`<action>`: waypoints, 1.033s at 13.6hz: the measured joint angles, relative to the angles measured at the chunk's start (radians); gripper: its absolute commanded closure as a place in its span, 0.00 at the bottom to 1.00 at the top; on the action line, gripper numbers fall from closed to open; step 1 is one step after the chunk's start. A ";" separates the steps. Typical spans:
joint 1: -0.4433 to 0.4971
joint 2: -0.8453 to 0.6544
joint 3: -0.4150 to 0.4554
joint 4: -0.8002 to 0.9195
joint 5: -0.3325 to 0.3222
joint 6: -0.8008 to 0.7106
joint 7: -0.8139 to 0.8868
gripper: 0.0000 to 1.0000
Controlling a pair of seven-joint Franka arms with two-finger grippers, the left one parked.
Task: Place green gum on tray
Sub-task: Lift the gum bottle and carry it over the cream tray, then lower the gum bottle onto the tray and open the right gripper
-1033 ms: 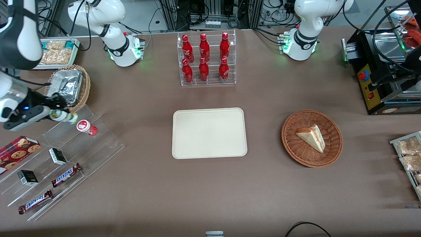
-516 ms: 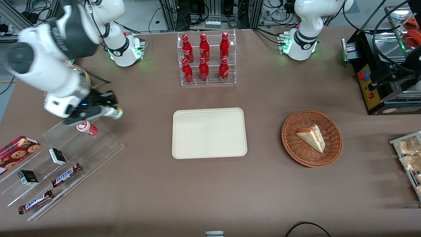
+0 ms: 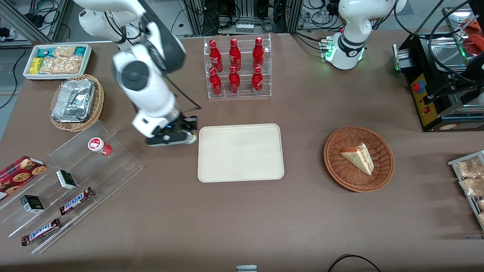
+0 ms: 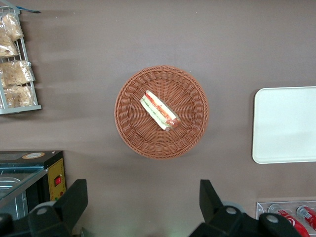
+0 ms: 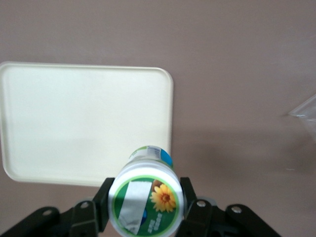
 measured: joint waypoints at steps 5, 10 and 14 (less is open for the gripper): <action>0.022 0.187 0.107 0.022 -0.001 0.217 0.206 1.00; 0.120 0.348 0.110 0.124 -0.201 0.245 0.445 1.00; 0.131 0.399 0.110 0.137 -0.227 0.290 0.489 1.00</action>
